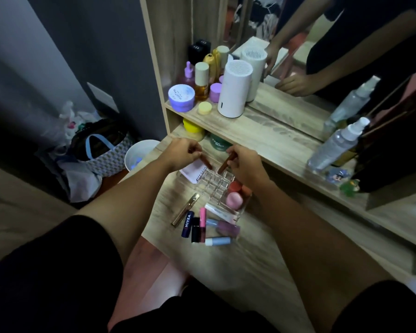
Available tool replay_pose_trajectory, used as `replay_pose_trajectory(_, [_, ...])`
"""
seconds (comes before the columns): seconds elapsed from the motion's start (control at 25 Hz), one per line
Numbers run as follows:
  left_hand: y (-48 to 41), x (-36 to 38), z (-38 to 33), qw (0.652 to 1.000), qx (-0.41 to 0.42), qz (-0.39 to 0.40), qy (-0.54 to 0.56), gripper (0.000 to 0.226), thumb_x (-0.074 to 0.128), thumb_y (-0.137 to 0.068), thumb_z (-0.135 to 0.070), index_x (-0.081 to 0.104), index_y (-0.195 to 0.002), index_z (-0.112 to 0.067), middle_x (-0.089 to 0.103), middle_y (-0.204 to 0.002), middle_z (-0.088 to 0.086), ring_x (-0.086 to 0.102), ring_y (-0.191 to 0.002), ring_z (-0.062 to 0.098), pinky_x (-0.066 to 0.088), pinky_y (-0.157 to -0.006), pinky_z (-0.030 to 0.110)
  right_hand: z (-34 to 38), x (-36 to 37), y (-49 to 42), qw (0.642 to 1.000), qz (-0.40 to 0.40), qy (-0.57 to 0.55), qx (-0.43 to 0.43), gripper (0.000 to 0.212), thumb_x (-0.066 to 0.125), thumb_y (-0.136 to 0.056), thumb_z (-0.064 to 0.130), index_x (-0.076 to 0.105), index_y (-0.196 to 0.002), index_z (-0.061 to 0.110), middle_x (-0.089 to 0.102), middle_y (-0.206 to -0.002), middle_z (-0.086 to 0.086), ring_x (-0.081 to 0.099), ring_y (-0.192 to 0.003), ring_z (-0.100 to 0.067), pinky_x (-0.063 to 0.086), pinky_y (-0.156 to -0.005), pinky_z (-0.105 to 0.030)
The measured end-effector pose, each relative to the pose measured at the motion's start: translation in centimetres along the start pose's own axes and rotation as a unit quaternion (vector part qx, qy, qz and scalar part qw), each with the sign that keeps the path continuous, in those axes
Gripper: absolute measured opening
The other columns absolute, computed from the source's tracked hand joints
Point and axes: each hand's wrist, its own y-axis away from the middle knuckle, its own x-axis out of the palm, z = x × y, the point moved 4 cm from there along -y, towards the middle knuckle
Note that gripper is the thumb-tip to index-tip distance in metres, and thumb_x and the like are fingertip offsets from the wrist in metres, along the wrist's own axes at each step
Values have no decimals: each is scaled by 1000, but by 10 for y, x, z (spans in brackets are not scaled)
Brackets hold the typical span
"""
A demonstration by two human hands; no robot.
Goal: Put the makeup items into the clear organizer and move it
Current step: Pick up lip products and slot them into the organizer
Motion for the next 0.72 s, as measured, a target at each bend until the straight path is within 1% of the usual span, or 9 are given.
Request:
replay_pose_trajectory(0.04, [-3,3,-3,999,12,15,-32,20,62,-85,-17,70,-100,-8,73,-99,14,62,-91,24,32,-68,21,2,3,0,1000,1,9,-13,33,56,-79,-4,61,-110,6,67,-104,-17,61,-95,-33,47,-84,-34])
replay_pose_trajectory(0.12, [-9,9,-8,996,25,44,-73,22,59,-84,-14,69,-102,-7,72,-100,16,62,-96,30,38,-73,26,5,11,0,998,15,40,-44,36,55,-78,-4,60,-113,5,64,-108,-18,60,-98,-36,49,-87,-39])
replay_pose_trajectory(0.24, [-15,19,-14,995,36,63,-68,26,63,-82,-12,64,-107,-5,71,-101,17,64,-95,30,44,-78,27,3,22,2,994,43,75,-67,38,55,-81,0,57,-119,6,58,-115,-19,59,-99,-39,49,-85,-41])
replay_pose_trajectory(0.32, [-15,24,-16,998,26,60,-18,27,68,-78,-7,62,-104,-4,72,-99,17,66,-92,27,45,-76,24,0,27,4,993,51,70,-75,39,56,-83,1,56,-122,7,56,-117,-19,59,-98,-38,50,-85,-40])
replay_pose_trajectory(0.4, [-15,27,-16,998,12,52,21,22,70,-76,-3,65,-97,-3,73,-95,16,67,-87,24,44,-72,19,-4,31,3,995,60,57,-59,44,57,-83,2,51,-126,10,59,-118,-19,59,-102,-36,49,-87,-39])
replay_pose_trajectory(0.44, [-14,29,-16,998,8,48,32,21,70,-75,-2,66,-96,-3,73,-94,16,66,-83,21,42,-70,15,-6,32,1,997,57,38,-39,43,60,-83,3,51,-124,12,62,-117,-19,60,-102,-35,50,-86,-38])
replay_pose_trajectory(0.52, [-13,32,-17,998,0,37,46,21,70,-74,0,68,-95,-3,74,-93,16,62,-78,14,38,-65,7,-10,31,-2,999,43,-14,0,33,66,-80,5,56,-111,12,68,-107,-17,65,-94,-32,54,-83,-39])
replay_pose_trajectory(0.6, [-14,35,-16,998,-11,32,57,24,70,-73,0,68,-97,-3,74,-93,15,63,-77,14,38,-62,5,-15,32,-5,997,42,-57,18,26,71,-78,7,62,-102,10,71,-99,-15,67,-89,-28,56,-84,-42])
replay_pose_trajectory(0.72, [-13,36,-14,997,-29,28,71,23,72,-73,-2,69,-95,-6,74,-91,13,63,-75,11,39,-59,-3,-23,33,-5,994,46,-97,28,28,72,-78,7,65,-104,12,73,-98,-11,69,-88,-21,56,-87,-36])
